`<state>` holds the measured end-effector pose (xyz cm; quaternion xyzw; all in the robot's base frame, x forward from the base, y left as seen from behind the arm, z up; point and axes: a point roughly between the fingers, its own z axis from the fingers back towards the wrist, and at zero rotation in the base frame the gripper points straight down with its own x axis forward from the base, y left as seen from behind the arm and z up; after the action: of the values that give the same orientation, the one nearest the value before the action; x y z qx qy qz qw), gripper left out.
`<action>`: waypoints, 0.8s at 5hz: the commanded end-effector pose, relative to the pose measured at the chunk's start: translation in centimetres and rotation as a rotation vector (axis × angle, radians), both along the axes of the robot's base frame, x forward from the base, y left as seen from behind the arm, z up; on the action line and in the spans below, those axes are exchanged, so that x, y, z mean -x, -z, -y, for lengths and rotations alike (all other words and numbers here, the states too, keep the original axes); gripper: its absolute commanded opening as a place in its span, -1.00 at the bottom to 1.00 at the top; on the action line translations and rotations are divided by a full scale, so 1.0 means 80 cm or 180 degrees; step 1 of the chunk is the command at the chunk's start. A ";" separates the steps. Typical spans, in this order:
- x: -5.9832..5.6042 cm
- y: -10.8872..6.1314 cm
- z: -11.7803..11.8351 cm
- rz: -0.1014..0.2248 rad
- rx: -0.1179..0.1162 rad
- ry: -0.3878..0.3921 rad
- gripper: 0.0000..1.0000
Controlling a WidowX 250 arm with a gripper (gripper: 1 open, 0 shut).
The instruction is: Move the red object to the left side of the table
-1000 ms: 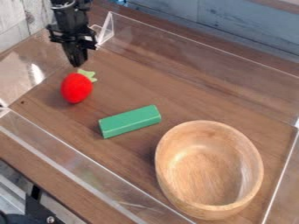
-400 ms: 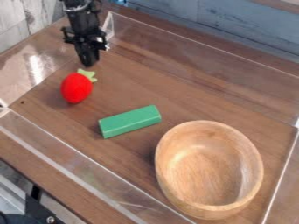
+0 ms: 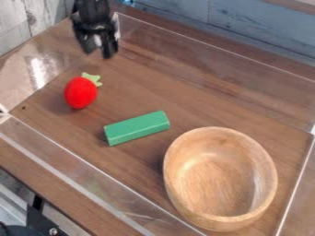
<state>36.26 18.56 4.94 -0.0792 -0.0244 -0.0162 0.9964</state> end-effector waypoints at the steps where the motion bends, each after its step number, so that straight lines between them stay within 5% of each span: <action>1: -0.007 -0.048 0.017 0.0302 -0.0048 -0.0022 1.00; 4: -0.004 -0.083 0.078 0.0315 0.0003 0.0358 1.00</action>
<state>36.19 12.14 7.57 -0.1062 -0.0211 -0.0689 0.9917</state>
